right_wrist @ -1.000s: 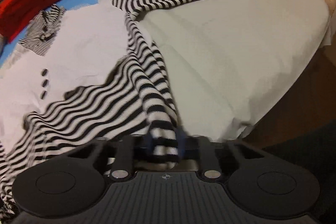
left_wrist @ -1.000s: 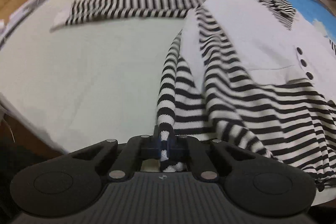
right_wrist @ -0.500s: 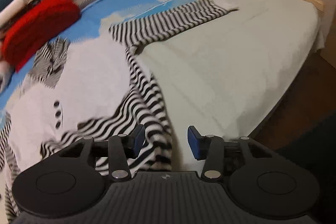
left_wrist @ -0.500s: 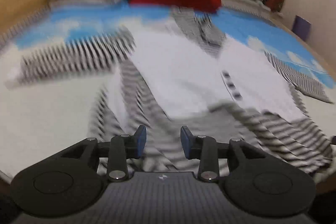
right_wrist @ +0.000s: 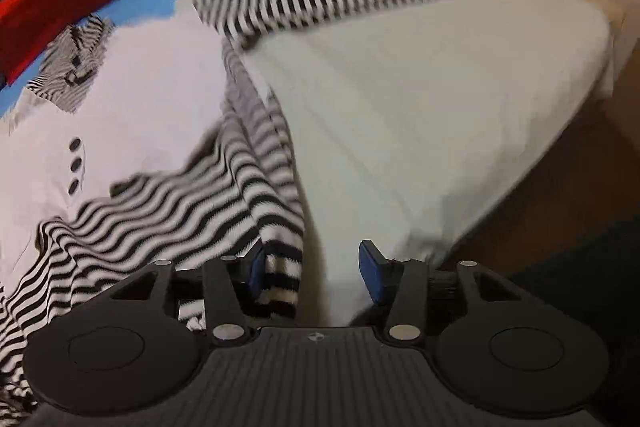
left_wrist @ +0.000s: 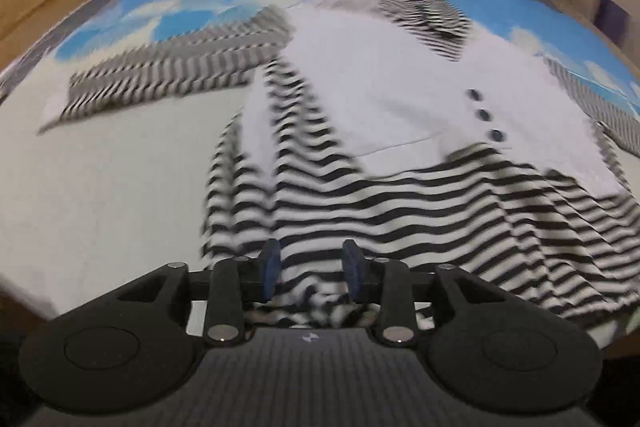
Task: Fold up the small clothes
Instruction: 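Grasp a striped sleeve cuff with the left gripper and fold it across the body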
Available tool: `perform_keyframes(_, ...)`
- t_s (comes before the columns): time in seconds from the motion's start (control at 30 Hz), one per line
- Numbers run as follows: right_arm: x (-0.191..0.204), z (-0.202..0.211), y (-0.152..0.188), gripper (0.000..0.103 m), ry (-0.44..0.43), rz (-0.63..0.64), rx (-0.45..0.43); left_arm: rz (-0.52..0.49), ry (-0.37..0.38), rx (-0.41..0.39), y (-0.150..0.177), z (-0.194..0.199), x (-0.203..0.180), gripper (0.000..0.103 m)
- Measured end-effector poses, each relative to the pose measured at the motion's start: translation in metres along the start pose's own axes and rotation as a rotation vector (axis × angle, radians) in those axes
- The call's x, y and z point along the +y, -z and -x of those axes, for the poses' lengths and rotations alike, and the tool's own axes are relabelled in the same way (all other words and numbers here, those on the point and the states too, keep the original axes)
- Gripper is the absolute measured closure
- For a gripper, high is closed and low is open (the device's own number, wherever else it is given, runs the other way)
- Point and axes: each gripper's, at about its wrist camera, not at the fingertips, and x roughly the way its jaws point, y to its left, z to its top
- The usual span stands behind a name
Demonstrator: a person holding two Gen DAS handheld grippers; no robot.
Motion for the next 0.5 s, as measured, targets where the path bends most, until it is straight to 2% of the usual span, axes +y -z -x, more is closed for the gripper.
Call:
perform_keyframes(0.03,0.004,-0.002,0.000,0.054,0.012,0.036,0.007,-0.006,0.030,0.040,0.002,-0.006,-0.002,0.047)
perform_keyframes(0.1,0.006,-0.015,0.006,0.054,0.046,0.064,0.082,0.009,0.080,0.175,0.007,-0.024,-0.003,0.044)
perform_keyframes(0.13,0.005,-0.020,0.009,0.054,0.055,0.055,0.109,0.018,0.063,0.187,0.009,-0.026,-0.003,0.044)
perform_keyframes(0.2,0.004,-0.017,0.009,0.053,0.055,0.040,0.095,-0.008,0.043,0.128,0.002,-0.015,-0.006,0.044)
perform_keyframes(0.23,0.005,-0.011,0.007,0.053,0.049,0.048,0.064,-0.026,0.040,0.067,-0.005,-0.004,-0.008,0.044)
perform_keyframes(0.33,0.011,0.014,0.000,0.053,0.021,0.074,-0.078,-0.026,0.057,-0.111,-0.032,0.031,-0.003,0.044)
perform_keyframes(0.43,0.013,0.045,-0.012,0.051,-0.051,0.090,-0.228,0.027,0.114,-0.232,-0.072,0.059,0.016,0.044)
perform_keyframes(0.5,0.013,0.068,-0.027,0.051,-0.122,0.105,-0.336,0.029,0.117,-0.310,-0.103,0.070,0.029,0.044)
